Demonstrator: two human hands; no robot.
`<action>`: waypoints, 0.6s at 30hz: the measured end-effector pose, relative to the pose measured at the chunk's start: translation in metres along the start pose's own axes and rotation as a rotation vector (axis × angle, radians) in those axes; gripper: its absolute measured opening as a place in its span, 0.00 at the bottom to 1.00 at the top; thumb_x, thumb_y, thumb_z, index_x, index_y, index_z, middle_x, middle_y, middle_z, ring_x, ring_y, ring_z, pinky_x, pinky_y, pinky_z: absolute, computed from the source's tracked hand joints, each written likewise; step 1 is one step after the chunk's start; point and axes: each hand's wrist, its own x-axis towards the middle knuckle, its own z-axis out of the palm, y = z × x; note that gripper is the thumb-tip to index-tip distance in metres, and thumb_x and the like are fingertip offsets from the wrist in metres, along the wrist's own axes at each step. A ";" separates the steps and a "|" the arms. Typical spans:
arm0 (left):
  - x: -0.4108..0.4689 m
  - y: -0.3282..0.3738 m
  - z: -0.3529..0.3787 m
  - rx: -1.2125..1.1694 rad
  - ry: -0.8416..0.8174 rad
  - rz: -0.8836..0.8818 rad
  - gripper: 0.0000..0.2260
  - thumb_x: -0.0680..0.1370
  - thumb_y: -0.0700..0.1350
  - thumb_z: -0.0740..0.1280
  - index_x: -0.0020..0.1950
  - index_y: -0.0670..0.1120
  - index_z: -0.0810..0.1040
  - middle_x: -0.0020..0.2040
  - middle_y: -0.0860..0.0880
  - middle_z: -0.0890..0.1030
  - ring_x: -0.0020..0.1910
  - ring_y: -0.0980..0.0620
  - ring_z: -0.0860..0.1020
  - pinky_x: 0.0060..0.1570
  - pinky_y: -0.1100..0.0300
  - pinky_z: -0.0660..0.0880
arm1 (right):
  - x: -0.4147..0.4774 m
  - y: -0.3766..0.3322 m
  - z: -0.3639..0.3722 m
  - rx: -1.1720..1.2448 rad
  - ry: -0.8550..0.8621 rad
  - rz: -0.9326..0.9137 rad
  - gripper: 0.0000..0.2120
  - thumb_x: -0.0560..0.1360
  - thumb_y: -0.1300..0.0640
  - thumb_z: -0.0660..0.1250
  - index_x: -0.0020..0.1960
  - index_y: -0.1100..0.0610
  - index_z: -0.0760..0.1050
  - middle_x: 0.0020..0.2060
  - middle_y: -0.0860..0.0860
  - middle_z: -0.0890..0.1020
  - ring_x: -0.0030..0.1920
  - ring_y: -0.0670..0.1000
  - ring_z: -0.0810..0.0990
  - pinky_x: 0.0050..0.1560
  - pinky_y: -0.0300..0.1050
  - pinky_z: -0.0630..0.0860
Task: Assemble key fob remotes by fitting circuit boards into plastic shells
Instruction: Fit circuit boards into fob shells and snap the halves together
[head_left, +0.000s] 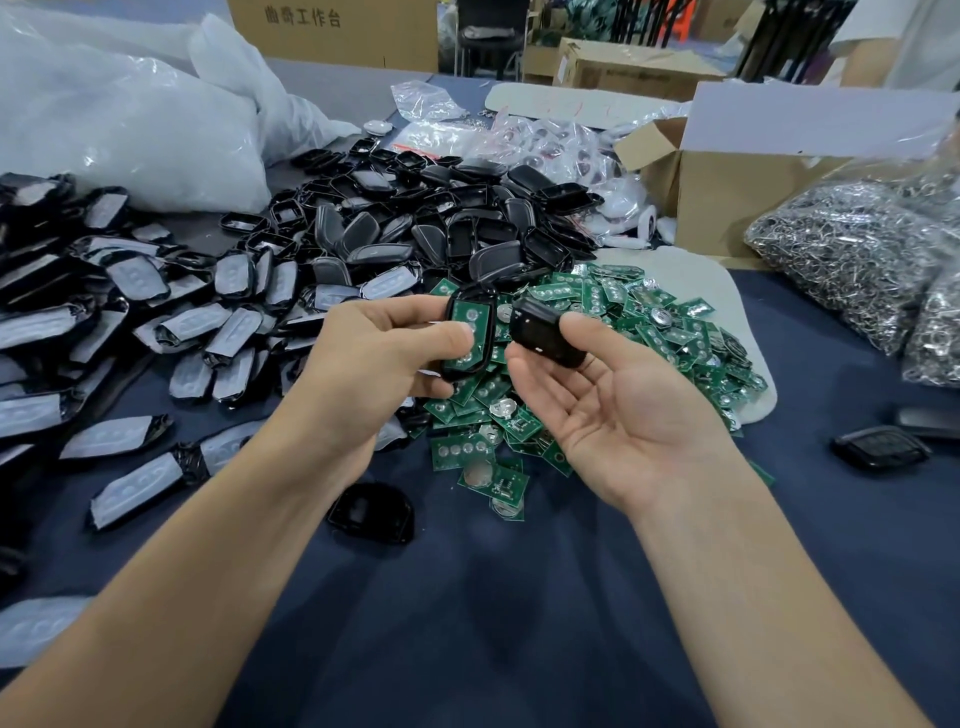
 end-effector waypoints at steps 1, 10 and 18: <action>0.000 0.000 0.000 -0.001 -0.002 0.000 0.07 0.74 0.37 0.76 0.42 0.49 0.89 0.41 0.50 0.87 0.36 0.56 0.83 0.30 0.64 0.77 | 0.000 0.000 0.000 -0.014 0.011 -0.009 0.09 0.77 0.63 0.71 0.54 0.68 0.78 0.40 0.64 0.86 0.39 0.59 0.88 0.38 0.48 0.86; -0.002 0.001 0.003 0.005 -0.005 0.011 0.13 0.75 0.37 0.75 0.38 0.56 0.89 0.37 0.53 0.86 0.34 0.59 0.82 0.31 0.65 0.77 | 0.001 0.004 -0.002 -0.205 0.108 -0.104 0.07 0.76 0.59 0.74 0.42 0.63 0.83 0.39 0.60 0.87 0.34 0.53 0.87 0.32 0.41 0.83; -0.002 0.000 0.004 -0.040 -0.041 -0.091 0.12 0.76 0.35 0.70 0.35 0.47 0.84 0.42 0.47 0.84 0.34 0.52 0.79 0.28 0.62 0.76 | -0.002 0.007 -0.002 -0.406 0.107 -0.251 0.10 0.75 0.61 0.75 0.40 0.57 0.75 0.34 0.56 0.84 0.26 0.48 0.79 0.27 0.36 0.74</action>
